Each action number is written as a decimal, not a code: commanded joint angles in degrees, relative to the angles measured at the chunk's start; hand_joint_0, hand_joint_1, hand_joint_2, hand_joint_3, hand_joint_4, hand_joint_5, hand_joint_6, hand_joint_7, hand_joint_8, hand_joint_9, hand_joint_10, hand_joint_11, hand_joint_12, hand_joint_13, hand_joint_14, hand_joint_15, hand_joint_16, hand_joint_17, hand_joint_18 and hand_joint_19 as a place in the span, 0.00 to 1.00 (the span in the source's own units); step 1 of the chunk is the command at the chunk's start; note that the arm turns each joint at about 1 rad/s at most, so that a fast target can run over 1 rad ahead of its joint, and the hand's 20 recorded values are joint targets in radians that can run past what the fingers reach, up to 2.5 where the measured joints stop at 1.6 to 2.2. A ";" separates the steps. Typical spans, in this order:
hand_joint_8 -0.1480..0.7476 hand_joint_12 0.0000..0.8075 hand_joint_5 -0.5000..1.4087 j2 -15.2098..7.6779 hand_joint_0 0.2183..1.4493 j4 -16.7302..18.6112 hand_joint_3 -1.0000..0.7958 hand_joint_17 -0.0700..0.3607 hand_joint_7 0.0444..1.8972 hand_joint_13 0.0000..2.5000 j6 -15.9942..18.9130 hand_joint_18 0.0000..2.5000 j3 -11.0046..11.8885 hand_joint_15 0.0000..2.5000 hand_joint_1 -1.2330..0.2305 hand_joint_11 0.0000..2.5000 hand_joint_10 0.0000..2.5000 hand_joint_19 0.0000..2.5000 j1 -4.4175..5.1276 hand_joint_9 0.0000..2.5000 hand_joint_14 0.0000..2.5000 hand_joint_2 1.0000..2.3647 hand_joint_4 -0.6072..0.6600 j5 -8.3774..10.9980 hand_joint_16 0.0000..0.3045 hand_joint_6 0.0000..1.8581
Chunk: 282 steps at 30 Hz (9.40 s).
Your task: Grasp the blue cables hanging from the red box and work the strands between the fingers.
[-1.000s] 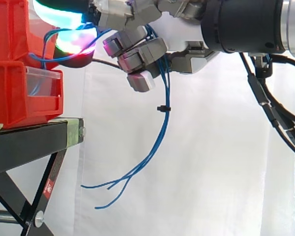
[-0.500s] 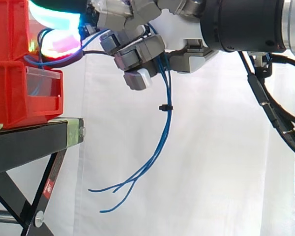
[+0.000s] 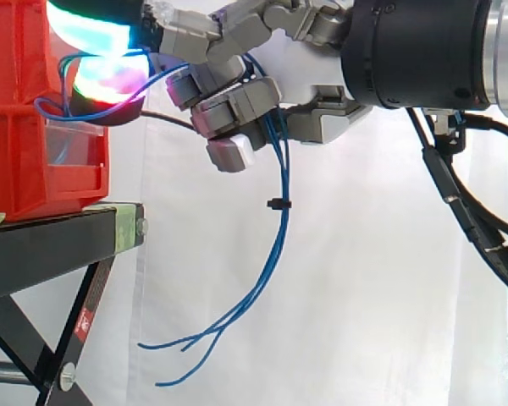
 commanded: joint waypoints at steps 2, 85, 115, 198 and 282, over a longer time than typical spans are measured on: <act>0.59 0.52 0.19 -0.02 0.53 -0.07 0.00 0.40 0.53 0.40 -0.02 0.55 0.01 0.53 0.40 0.99 1.00 0.51 0.00 0.27 1.00 0.00 0.63 0.00 0.15 0.57; 0.59 0.52 0.22 -0.02 0.70 -1.48 0.51 0.40 0.54 0.40 0.94 0.55 0.01 0.53 0.28 0.99 1.00 0.51 -0.26 0.27 1.00 0.01 0.62 0.09 0.15 0.80; 0.59 0.52 0.19 -0.02 0.68 -1.65 0.19 0.40 0.57 0.40 1.30 0.55 0.01 0.53 0.27 0.99 1.00 0.51 -0.26 0.27 1.00 0.01 0.59 0.09 0.15 0.76; 0.59 0.52 0.07 -0.02 0.41 -5.79 0.00 0.40 0.56 0.40 25.20 0.55 -0.08 0.53 0.23 0.99 1.00 0.51 -0.79 0.27 1.00 0.00 0.62 -3.25 0.15 0.44; 0.59 0.52 0.26 -0.02 0.28 -5.35 0.00 0.40 0.55 0.40 23.27 0.55 -0.08 0.53 0.39 0.99 1.00 0.51 -0.70 0.27 1.00 0.00 0.76 -3.16 0.15 0.47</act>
